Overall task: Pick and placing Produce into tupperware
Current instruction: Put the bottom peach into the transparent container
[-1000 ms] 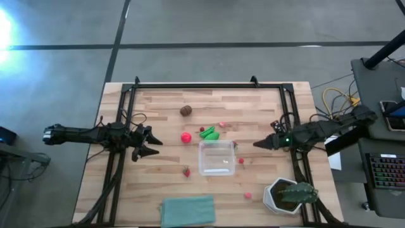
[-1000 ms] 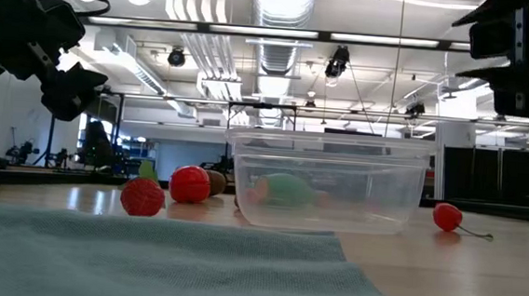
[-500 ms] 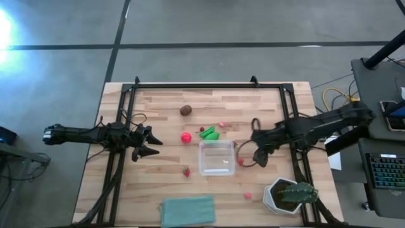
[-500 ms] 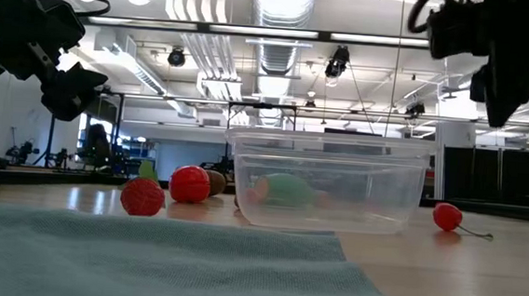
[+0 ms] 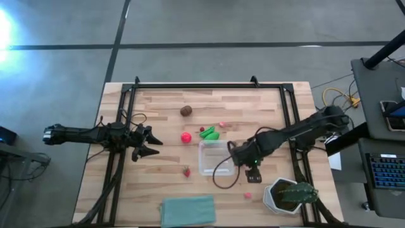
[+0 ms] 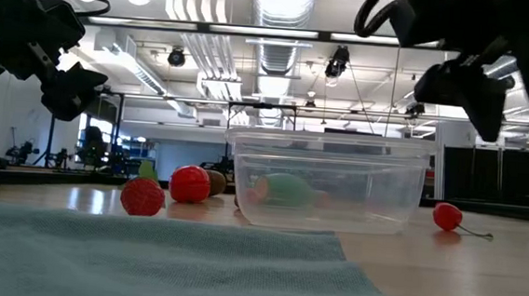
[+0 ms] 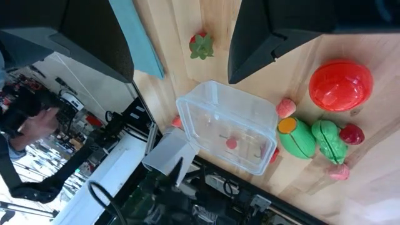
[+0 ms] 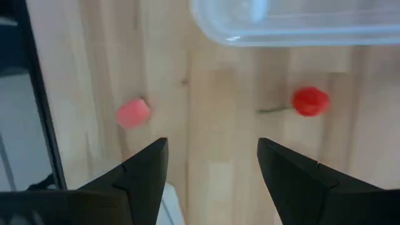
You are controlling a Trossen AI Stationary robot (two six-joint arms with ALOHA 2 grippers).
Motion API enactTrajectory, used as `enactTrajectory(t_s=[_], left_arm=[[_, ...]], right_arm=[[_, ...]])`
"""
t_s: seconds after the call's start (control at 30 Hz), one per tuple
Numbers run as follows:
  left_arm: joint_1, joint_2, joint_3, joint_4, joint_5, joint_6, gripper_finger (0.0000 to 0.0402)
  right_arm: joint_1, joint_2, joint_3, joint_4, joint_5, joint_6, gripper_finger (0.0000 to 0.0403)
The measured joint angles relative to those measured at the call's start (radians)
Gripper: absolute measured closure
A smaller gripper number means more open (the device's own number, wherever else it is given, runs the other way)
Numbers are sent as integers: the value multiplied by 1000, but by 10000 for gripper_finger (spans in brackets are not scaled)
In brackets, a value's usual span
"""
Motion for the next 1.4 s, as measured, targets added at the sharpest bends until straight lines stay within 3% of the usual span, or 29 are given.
enactTrajectory(t_s=[0.33, 0.6, 0.83, 1.4], left_arm=[[0, 0, 0, 0, 0, 0, 155], [0, -1, 0, 0, 0, 0, 155], [0, 1, 0, 0, 0, 0, 155], [0, 2, 0, 0, 0, 0, 155]], right_arm=[[128, 197, 71, 1, -81, 254, 165], [155, 221, 78, 18, -55, 408, 165], [230, 221, 80, 25, 59, 473, 165], [276, 269, 51, 189, 57, 540, 165]])
